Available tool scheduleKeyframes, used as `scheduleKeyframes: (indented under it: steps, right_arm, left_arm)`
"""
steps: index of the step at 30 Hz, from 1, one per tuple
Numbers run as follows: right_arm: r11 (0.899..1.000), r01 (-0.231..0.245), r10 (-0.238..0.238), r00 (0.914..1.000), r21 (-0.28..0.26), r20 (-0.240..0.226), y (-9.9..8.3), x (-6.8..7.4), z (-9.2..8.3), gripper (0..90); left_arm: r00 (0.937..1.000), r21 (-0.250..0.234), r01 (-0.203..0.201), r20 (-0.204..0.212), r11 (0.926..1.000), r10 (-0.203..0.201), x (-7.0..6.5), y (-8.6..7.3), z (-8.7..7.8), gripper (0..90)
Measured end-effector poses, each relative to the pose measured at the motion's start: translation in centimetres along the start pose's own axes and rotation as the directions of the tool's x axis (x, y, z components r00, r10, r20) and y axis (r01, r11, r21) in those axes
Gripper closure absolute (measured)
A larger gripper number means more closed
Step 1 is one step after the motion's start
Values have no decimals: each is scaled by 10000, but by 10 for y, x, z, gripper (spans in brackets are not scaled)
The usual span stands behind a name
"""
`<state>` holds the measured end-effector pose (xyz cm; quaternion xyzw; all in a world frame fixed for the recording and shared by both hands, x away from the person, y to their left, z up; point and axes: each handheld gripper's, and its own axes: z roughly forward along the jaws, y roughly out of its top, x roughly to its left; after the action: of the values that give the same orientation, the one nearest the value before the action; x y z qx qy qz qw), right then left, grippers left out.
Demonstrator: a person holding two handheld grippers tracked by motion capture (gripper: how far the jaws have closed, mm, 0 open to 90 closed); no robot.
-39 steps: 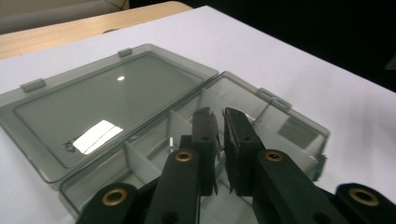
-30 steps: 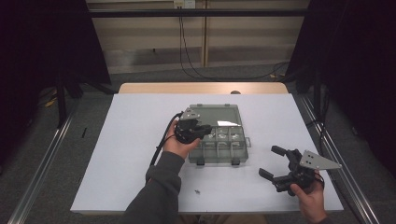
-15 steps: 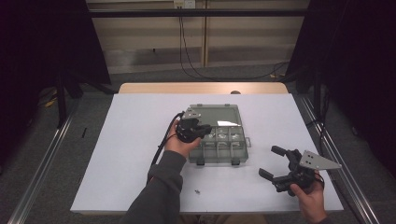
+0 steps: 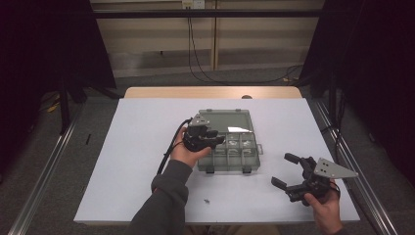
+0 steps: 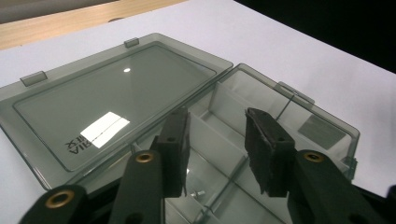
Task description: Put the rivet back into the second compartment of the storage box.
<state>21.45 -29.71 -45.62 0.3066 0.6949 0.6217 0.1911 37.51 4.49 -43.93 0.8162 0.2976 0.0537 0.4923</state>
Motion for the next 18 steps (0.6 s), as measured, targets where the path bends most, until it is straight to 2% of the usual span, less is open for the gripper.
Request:
scheduleKeyframes:
  steps: [2, 3, 5, 8, 9, 10, 14, 18]
  right_arm:
    - [10000, -4, 4, 10000, 5, -4, 0, 0, 0, 11]
    - [10000, 6, -6, 10000, 7, 0, 0, 0, 0, 11]
    - [10000, 8, -8, 10000, 7, -4, 0, 0, 0, 11]
    - [10000, -11, 11, 10000, 19, -12, 0, 0, 0, 11]
    - [10000, -11, 11, 10000, 19, -12, 0, 0, 0, 11]
    - [10000, -4, 4, 10000, 32, -2, 0, 0, 0, 11]
    - [10000, 0, 0, 10000, 32, -15, 0, 0, 0, 11]
    - [10000, -25, 25, 10000, 43, -7, 0, 0, 1, 11]
  left_arm:
    - [9999, -60, -7, 129, 10000, 8, -1, -2, -2, 525]
    - [9997, -3, -164, 154, 9999, 164, -3, -3, -5, 493]
    - [9995, -105, -128, 284, 9999, 130, -5, -6, -8, 444]
    - [9995, -33, -180, 270, 9998, 181, -6, -9, -11, 347]
    - [9995, -1, -191, 253, 9998, 191, -7, -10, -12, 347]
    - [9994, -21, -221, 249, 9998, 221, -7, -11, -14, 283]
    - [9991, -178, -238, 359, 9996, 245, -9, -15, -20, 221]
    - [9979, -216, -425, 483, 9989, 435, -12, -20, -25, 170]
